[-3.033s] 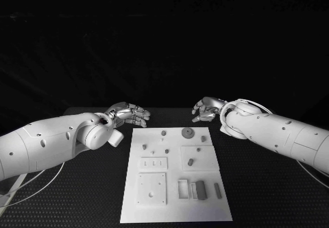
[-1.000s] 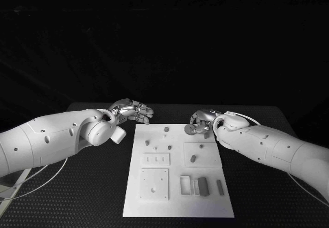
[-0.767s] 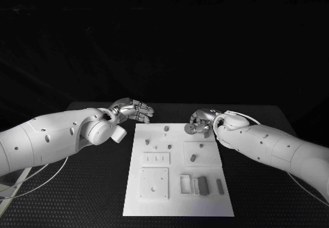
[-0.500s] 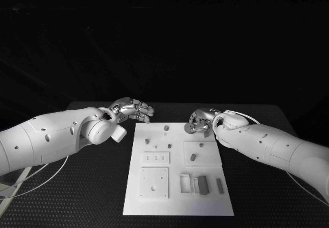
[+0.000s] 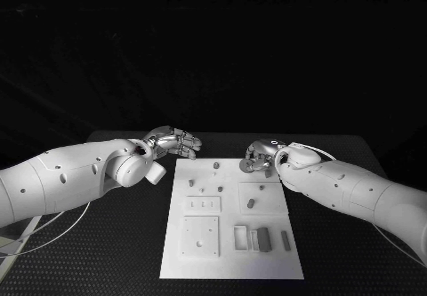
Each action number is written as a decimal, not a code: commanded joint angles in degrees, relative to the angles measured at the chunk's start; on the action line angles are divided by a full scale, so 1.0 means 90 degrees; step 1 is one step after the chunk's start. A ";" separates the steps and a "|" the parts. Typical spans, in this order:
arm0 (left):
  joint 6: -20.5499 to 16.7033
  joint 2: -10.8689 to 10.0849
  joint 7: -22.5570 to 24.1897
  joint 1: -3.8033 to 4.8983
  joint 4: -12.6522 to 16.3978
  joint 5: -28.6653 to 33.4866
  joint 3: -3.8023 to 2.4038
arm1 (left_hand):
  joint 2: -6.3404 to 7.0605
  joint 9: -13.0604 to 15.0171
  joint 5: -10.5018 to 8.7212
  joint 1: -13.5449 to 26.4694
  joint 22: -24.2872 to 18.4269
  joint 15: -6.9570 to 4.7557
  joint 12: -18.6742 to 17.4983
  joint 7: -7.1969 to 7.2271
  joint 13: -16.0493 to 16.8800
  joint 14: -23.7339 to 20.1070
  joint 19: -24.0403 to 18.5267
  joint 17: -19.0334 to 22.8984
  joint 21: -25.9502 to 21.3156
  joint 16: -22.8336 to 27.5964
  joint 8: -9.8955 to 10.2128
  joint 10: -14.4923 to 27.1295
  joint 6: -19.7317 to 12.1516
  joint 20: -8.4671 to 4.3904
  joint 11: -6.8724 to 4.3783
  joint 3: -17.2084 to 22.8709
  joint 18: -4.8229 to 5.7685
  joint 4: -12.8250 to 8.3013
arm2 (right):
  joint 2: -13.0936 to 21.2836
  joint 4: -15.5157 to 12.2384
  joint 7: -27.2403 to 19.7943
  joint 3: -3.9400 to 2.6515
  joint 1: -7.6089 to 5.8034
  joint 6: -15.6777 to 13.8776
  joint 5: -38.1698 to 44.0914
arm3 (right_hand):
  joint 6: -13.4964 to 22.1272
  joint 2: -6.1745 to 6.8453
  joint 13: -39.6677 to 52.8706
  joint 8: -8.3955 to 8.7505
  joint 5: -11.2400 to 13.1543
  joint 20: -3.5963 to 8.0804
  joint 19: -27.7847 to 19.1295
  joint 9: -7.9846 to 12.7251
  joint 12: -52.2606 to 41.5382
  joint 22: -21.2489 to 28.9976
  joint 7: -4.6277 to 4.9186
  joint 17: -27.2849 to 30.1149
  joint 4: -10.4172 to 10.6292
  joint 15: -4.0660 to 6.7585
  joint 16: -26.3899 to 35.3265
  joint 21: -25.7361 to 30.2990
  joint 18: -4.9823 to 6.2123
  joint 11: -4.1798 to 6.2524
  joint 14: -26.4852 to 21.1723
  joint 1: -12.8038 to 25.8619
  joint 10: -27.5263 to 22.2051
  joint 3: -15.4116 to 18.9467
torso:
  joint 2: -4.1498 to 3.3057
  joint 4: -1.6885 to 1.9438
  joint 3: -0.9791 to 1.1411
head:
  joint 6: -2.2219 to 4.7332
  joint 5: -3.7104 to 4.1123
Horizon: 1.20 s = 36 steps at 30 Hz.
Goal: Assemble the parts on the task board
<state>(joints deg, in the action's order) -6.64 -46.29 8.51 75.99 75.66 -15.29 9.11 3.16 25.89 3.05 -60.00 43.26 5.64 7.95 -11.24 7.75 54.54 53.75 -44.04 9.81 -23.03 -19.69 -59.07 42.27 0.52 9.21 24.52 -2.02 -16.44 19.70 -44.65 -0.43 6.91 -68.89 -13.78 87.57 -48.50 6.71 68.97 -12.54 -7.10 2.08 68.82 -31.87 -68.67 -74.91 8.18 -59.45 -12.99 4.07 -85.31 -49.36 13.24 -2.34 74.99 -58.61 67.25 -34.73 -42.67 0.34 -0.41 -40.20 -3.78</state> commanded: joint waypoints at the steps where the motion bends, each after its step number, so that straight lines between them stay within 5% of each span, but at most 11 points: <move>1: 0.0079 0.0002 0.0056 0.0004 0.0018 -0.0020 -0.0004 | 0.0020 -0.0008 -0.0025 -0.0027 -0.0004 0.0020 -0.0026 -0.0135 0.0003 0.0019 -0.0009 -0.0007 -0.0039 0.0025 -0.0021 0.0004 -0.0047 -0.0039 0.0051 -0.0033 -0.0019 0.0013 | -0.0019 0.0024 0.0190 0.0038 0.0062 0.0152 0.0338 | -0.0129 -0.0014 -0.0012 -0.0016 -0.0014 0.0002 -0.0053 0.0010 -0.0018 -0.0137 0.0077 0.0000 -0.0044 -0.0038 -0.0037 -0.0032 0.0196 -0.0007 -0.0009 -0.0071 -0.0028 0.0004 | -0.0006 0.0003 0.0003 | -0.0026 0.0004; 14: 0.0066 -0.0063 0.0041 0.0005 0.0106 -0.0020 -0.0003 | 0.0023 -0.0009 -0.0025 -0.0025 -0.0004 0.0020 -0.0028 -0.0134 0.0003 0.0021 -0.0009 -0.0013 -0.0042 0.0031 -0.0023 0.0003 -0.0048 -0.0039 0.0050 -0.0035 -0.0019 0.0011 | 0.0058 -0.0007 0.0295 0.0051 0.0062 0.0154 0.0572 | -0.0099 0.0037 -0.0051 0.0007 -0.0015 0.0004 -0.0050 0.0025 -0.0006 -0.0132 0.0085 0.0032 -0.0135 -0.0043 -0.0037 -0.0035 0.0196 -0.0014 -0.0011 -0.0120 -0.0026 -0.0009 | 0.0003 -0.0020 0.0011 | -0.0103 0.0000; 21: 0.0081 -0.0061 0.0042 0.0005 0.0118 -0.0028 -0.0004 | 0.0026 -0.0010 -0.0025 -0.0024 -0.0003 0.0020 -0.0030 -0.0134 0.0004 0.0021 -0.0008 -0.0017 -0.0043 0.0035 -0.0023 0.0002 -0.0048 -0.0039 0.0050 -0.0037 -0.0019 0.0011 | 0.0029 0.0024 0.0293 0.0157 0.0068 0.0105 0.0619 | -0.0106 0.0077 -0.0076 0.0006 -0.0017 0.0002 -0.0049 0.0026 0.0007 -0.0130 0.0086 0.0048 -0.0175 -0.0047 -0.0034 -0.0035 0.0196 -0.0017 -0.0014 -0.0143 -0.0034 -0.0017 | 0.0000 -0.0015 0.0022 | -0.0088 0.0020; 36: 0.0084 -0.0098 0.0033 0.0006 0.0114 -0.0037 -0.0004 | 0.0030 -0.0011 -0.0025 -0.0021 -0.0003 0.0020 -0.0033 -0.0133 0.0004 0.0024 -0.0007 -0.0024 -0.0046 0.0042 -0.0025 0.0001 -0.0049 -0.0039 0.0051 -0.0040 -0.0018 0.0010 | 0.0012 0.0051 0.0291 0.0202 0.0145 0.0128 0.0705 | -0.0077 0.0098 -0.0167 0.0026 -0.0012 -0.0010 -0.0056 0.0037 0.0076 -0.0127 0.0094 0.0098 -0.0241 -0.0053 -0.0026 -0.0029 0.0196 -0.0023 -0.0033 -0.0145 -0.0097 -0.0010 | 0.0004 -0.0010 0.0013 | -0.0111 0.0032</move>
<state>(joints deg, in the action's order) -6.64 -47.15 8.44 76.00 76.60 -15.35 9.12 3.16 25.85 3.05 -60.00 43.26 5.64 7.96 -11.24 7.75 54.54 53.75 -44.20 9.59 -23.03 -19.69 -59.07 42.27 0.52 9.21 24.52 -2.00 -16.44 19.73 -44.61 0.71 8.13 -68.84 -16.16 91.89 -48.70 7.41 67.51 -12.46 -7.09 2.02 68.66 -31.67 -68.33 -74.90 8.27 -58.57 -14.88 3.89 -85.31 -49.36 13.21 -2.56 74.79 -59.75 66.64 -35.03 -42.62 0.26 -0.25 -41.15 -3.53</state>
